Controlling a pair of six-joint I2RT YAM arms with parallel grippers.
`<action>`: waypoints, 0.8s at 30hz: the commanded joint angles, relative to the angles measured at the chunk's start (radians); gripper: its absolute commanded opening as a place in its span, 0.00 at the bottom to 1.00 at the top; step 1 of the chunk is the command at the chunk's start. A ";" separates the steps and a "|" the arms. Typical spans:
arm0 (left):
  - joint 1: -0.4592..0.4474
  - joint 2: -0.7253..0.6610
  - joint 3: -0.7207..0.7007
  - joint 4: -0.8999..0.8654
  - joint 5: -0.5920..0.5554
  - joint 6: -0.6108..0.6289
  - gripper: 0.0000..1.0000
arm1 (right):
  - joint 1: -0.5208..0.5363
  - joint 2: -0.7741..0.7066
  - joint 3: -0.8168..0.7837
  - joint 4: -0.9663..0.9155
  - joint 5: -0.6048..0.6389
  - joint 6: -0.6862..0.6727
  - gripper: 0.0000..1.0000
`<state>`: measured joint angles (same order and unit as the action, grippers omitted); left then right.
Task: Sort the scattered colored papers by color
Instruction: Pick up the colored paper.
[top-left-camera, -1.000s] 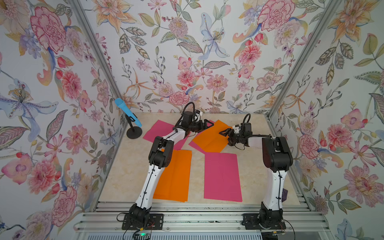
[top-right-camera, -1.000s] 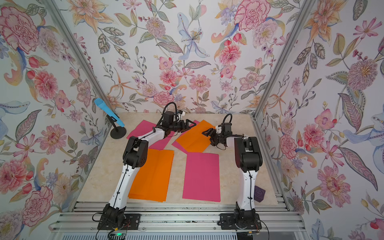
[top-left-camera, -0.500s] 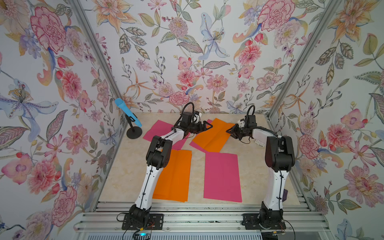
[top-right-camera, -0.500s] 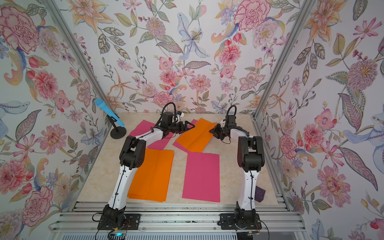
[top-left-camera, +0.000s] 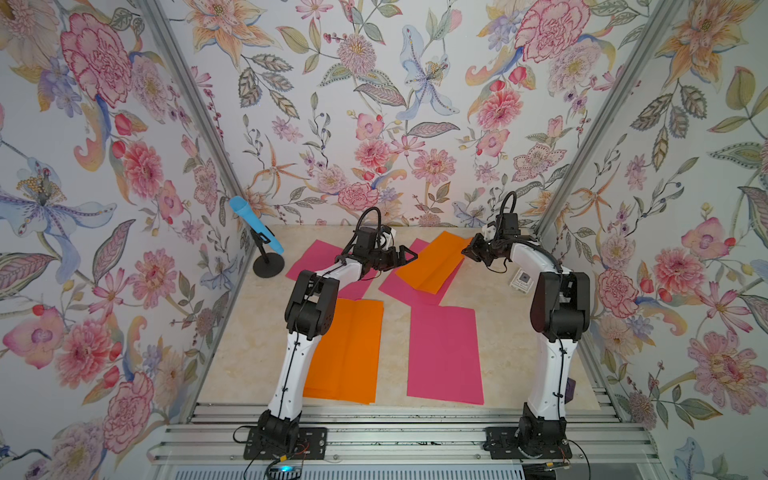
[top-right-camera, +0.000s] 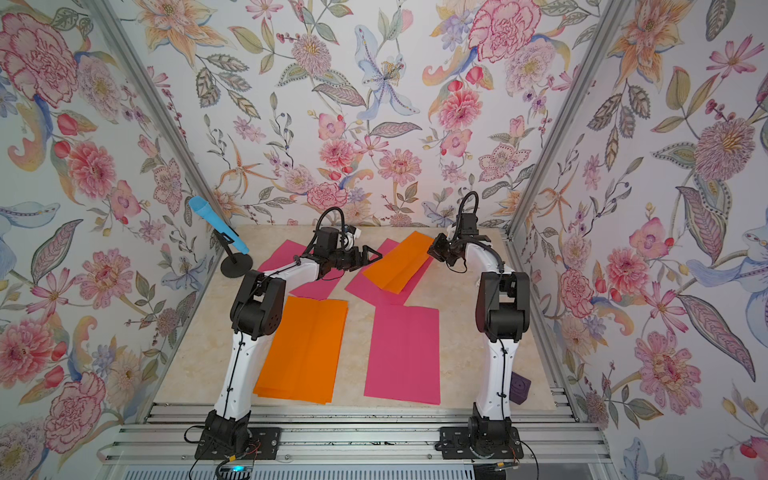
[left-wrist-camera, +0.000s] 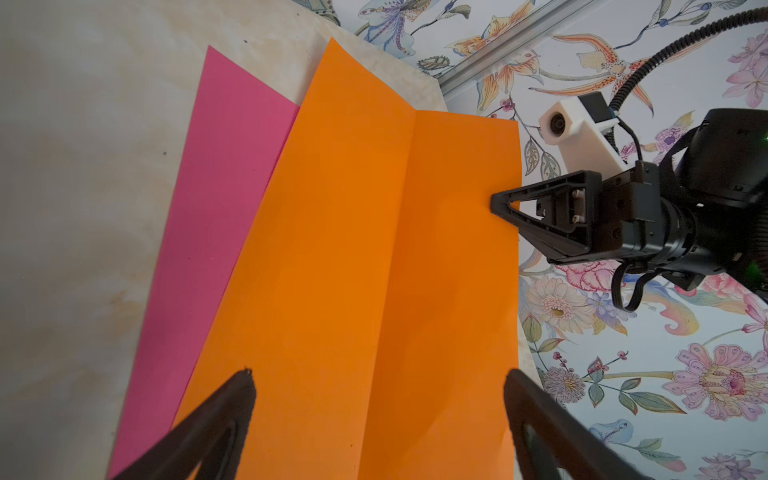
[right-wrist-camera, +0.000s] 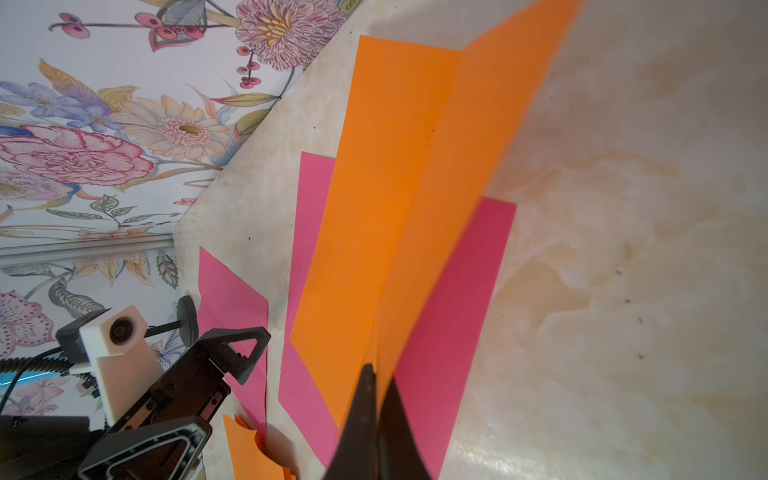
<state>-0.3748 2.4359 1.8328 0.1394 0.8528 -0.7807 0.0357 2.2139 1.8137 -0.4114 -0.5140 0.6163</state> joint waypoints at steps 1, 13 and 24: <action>0.007 -0.073 -0.009 -0.029 -0.026 0.057 0.95 | -0.006 0.011 0.038 -0.060 0.013 -0.044 0.00; 0.046 -0.339 -0.323 -0.018 -0.132 0.112 0.96 | 0.107 -0.086 0.220 -0.188 -0.082 -0.103 0.01; 0.119 -0.788 -0.887 0.149 -0.287 0.043 0.99 | 0.361 -0.211 0.228 -0.187 -0.174 -0.076 0.01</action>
<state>-0.2714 1.7630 1.0122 0.2417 0.6422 -0.7330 0.3588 2.0567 2.0102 -0.5659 -0.6464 0.5423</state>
